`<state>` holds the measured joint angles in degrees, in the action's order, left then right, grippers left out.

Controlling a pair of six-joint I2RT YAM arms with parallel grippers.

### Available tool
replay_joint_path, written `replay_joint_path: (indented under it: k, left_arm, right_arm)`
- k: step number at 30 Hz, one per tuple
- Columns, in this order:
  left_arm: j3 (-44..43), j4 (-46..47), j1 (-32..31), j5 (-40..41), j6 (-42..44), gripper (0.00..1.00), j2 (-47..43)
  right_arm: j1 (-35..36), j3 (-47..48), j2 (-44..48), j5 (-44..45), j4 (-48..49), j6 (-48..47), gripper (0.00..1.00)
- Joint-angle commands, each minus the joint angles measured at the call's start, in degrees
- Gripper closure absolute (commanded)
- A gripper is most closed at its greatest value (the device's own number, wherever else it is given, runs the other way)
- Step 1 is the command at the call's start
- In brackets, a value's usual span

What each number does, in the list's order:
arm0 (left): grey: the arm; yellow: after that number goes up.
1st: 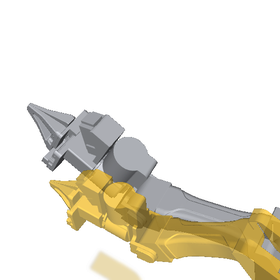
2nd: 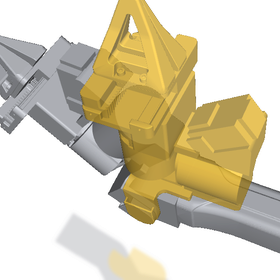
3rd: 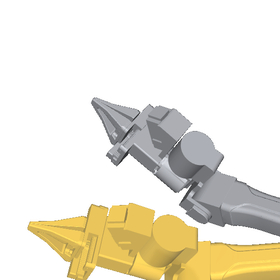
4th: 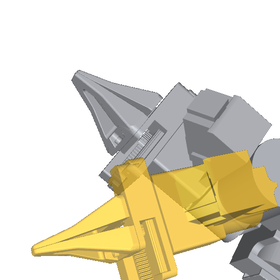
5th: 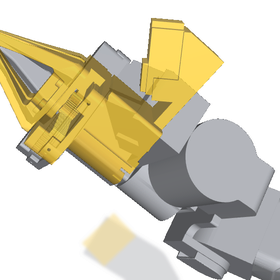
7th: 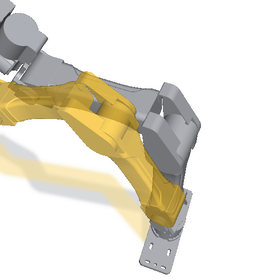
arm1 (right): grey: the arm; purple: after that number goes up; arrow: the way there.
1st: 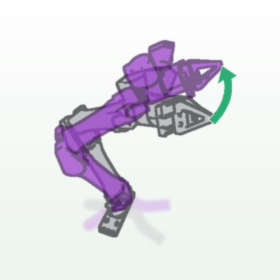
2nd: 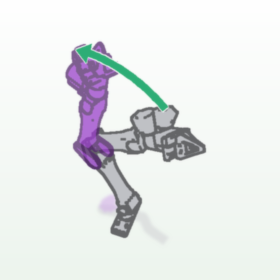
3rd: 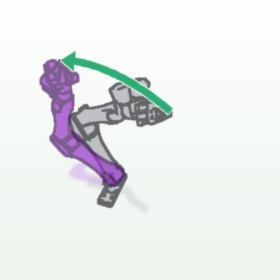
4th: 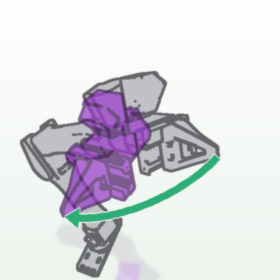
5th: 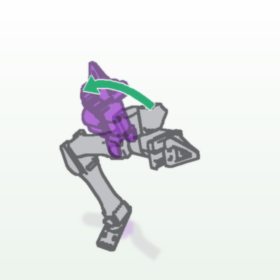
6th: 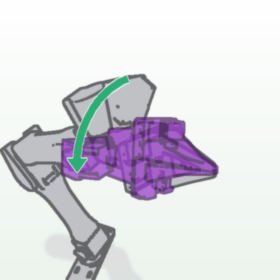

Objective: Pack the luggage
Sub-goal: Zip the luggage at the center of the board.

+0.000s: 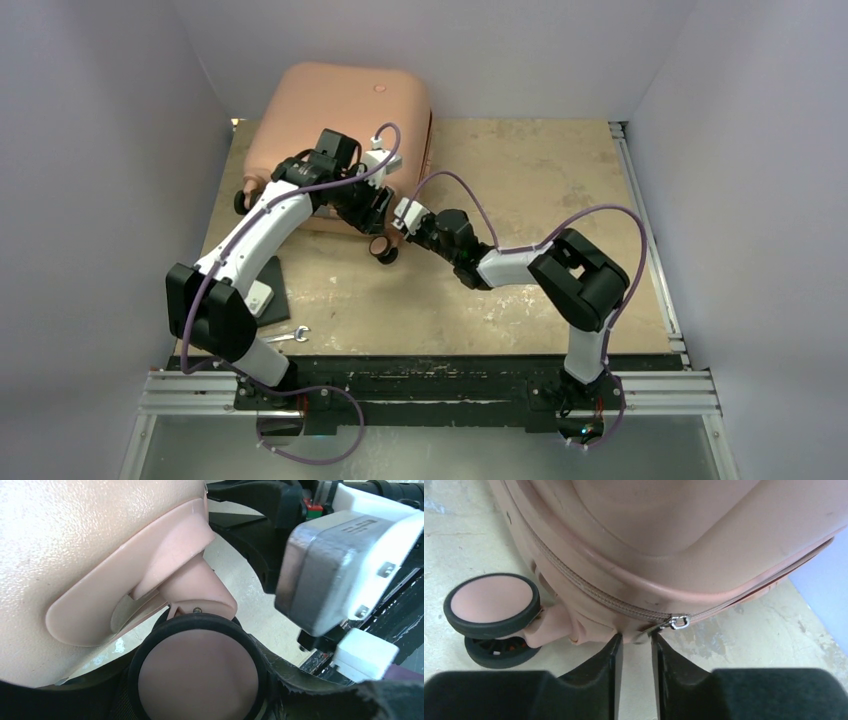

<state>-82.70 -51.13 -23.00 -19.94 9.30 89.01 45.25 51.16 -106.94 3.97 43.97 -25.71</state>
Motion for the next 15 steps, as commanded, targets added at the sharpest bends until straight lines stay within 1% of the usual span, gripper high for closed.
replay_joint_path:
  k: [1,2,3,6,8,15]
  left_arm:
    - [-3.3,-0.6,-0.2,-9.2,1.5,1.00,-7.1]
    - [-3.3,-1.0,-0.2,-9.6,2.0,1.00,-7.3]
    - [-3.3,-1.4,-0.2,-9.8,2.4,1.00,-7.5]
    - [-3.2,-2.9,-0.2,-10.6,3.9,1.00,-8.1]
    - [-2.7,-4.2,-0.2,-11.3,5.1,1.00,-8.3]
    - [0.9,-5.7,-0.5,-12.4,7.7,1.00,-10.0]
  right_arm:
    - [-0.2,4.9,-0.8,-3.7,1.5,0.6,0.80]
    - [-0.4,5.1,-0.7,-3.9,1.4,0.4,0.86]
    - [-0.5,5.3,-0.5,-3.9,1.3,0.4,0.89]
    - [-1.1,5.3,0.2,-3.9,1.4,0.4,0.94]
    - [-1.6,4.8,1.2,-5.5,1.4,0.4,1.00]
    - [-2.9,1.7,6.0,-10.1,1.1,0.6,1.00]
